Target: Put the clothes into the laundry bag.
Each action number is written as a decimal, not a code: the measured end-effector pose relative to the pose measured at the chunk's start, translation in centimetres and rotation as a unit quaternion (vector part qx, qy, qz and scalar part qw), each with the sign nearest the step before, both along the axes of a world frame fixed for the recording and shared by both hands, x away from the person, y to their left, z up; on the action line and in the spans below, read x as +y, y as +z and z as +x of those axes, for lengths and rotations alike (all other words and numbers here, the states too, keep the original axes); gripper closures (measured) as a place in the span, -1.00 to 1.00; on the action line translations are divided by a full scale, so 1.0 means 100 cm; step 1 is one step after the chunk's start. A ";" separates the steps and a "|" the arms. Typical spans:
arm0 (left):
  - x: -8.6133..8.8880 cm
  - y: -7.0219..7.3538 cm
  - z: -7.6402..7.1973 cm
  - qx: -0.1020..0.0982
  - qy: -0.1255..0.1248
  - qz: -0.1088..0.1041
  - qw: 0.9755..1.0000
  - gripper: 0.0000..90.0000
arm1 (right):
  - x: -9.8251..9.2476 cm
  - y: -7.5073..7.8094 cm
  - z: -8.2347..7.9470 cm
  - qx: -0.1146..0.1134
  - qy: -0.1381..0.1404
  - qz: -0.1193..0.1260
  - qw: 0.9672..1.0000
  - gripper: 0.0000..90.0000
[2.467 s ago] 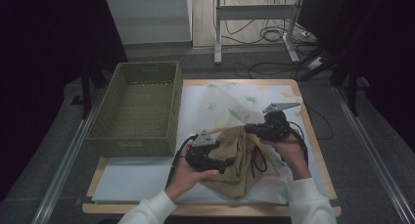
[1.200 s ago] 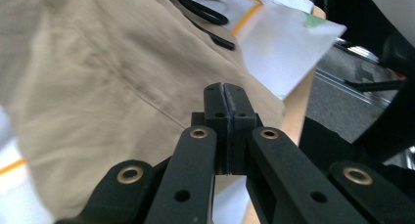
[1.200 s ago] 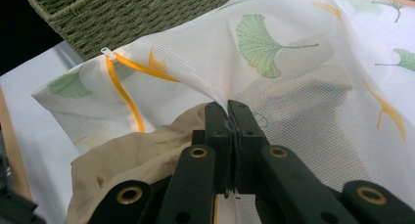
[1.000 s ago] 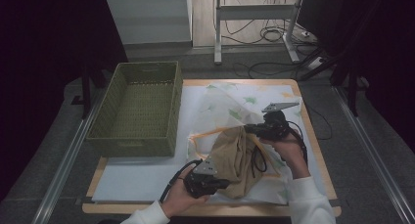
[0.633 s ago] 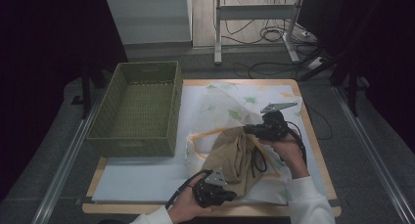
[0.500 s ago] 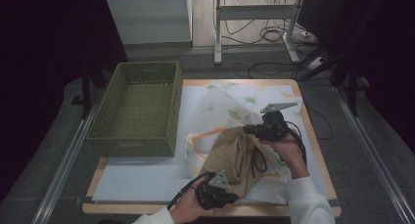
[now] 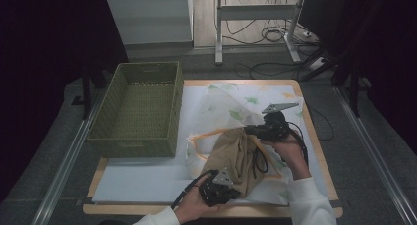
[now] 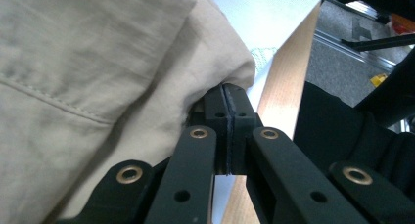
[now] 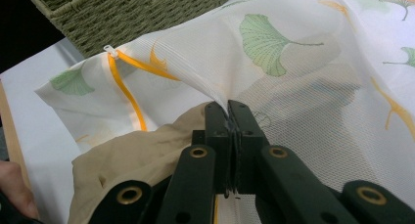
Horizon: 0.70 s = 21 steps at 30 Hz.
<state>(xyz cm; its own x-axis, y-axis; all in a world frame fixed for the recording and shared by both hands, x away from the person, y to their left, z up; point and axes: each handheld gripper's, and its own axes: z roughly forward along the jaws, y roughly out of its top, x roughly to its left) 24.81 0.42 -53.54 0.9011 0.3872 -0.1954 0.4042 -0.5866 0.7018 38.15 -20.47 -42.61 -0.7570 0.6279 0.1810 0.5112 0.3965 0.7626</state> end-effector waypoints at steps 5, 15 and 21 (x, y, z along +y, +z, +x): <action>-0.001 0.001 0.005 -0.004 0.010 0.001 1.000 1.00 | 0.001 0.001 -0.001 -0.001 0.001 0.000 1.000 0.92; 0.000 0.001 0.019 0.002 0.022 0.000 1.000 1.00 | 0.001 0.001 -0.001 -0.001 0.001 0.001 1.000 0.92; 0.001 0.000 0.025 0.013 0.025 -0.010 1.000 1.00 | 0.001 0.001 -0.001 -0.001 0.005 0.001 1.000 0.92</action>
<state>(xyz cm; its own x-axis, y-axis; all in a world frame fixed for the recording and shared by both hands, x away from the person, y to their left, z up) 27.33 0.50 -53.50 0.8752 0.4277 -0.2263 0.4509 -0.5514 0.7019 38.04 -20.32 -42.50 -0.7637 0.6196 0.1812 0.5057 0.3997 0.7645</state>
